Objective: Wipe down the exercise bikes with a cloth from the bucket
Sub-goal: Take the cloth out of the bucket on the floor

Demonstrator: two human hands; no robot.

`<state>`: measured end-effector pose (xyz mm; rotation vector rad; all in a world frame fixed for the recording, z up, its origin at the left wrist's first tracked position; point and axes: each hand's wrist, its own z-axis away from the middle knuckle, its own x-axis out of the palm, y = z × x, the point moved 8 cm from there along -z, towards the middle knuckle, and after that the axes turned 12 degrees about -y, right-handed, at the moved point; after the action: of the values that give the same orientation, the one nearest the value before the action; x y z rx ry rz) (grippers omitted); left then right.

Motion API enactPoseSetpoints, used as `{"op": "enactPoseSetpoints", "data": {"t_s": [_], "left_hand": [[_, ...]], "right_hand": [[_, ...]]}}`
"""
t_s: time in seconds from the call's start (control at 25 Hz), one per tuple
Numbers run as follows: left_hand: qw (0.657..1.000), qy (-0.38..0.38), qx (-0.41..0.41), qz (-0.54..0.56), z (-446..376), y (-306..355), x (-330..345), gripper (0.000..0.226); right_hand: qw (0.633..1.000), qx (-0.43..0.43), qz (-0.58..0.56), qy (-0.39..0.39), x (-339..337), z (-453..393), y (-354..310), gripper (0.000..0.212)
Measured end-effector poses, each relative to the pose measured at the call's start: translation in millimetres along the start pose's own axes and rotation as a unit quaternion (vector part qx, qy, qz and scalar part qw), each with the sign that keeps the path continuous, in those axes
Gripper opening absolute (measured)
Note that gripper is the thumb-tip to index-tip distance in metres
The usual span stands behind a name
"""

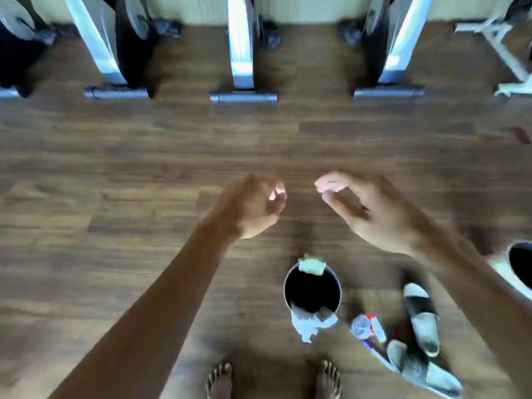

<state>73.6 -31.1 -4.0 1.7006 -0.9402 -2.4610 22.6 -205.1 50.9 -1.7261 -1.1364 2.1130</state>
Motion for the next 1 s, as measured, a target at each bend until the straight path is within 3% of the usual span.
{"op": "enactPoseSetpoints", "data": {"t_s": [0.08,0.16,0.2,0.28,0.4,0.44,0.48,0.6,0.68,0.84,1.0], "left_hand": [[0.994,-0.099,-0.022,-0.032,-13.4,-61.4,143.8,0.023],[0.970,-0.236,-0.049,-0.039,-5.5,-115.3,305.1,0.034],[0.961,-0.270,-0.045,-0.046,-1.0,-130.7,363.9,0.037],[0.961,-0.267,-0.027,-0.073,-11.3,-158.0,457.5,0.042],[0.967,-0.231,0.006,-0.111,-26.0,-182.4,545.0,0.050],[0.967,-0.216,0.018,-0.133,-26.4,-184.7,559.1,0.053],[0.969,-0.194,0.028,-0.152,-25.8,-186.0,566.1,0.057],[0.975,-0.153,0.057,-0.151,-24.8,-186.5,570.5,0.057],[0.974,-0.173,0.055,-0.134,-24.9,-184.2,567.8,0.053],[0.953,-0.273,0.027,-0.128,-28.4,-174.8,547.5,0.067],[0.960,-0.259,0.015,-0.108,-37.5,-143.0,469.8,0.069]], "right_hand": [[0.996,0.054,0.046,-0.054,121.7,9.0,96.2,0.026],[0.960,0.174,0.068,-0.211,275.0,40.2,198.6,0.030],[0.938,0.211,0.073,-0.266,336.3,57.8,239.0,0.036],[0.902,0.242,0.115,-0.339,430.8,84.4,303.6,0.063],[0.862,0.249,0.169,-0.408,515.3,109.4,361.3,0.119],[0.869,0.243,0.173,-0.394,526.6,113.0,369.7,0.125],[0.884,0.227,0.189,-0.362,532.8,113.4,375.8,0.116],[0.914,0.152,0.266,-0.266,536.0,109.8,376.7,0.062],[0.923,0.150,0.253,-0.250,529.3,112.4,374.1,0.061],[0.951,0.148,0.180,-0.205,489.3,111.2,352.2,0.072],[0.977,0.143,0.116,-0.111,406.8,90.4,306.7,0.035]]}}
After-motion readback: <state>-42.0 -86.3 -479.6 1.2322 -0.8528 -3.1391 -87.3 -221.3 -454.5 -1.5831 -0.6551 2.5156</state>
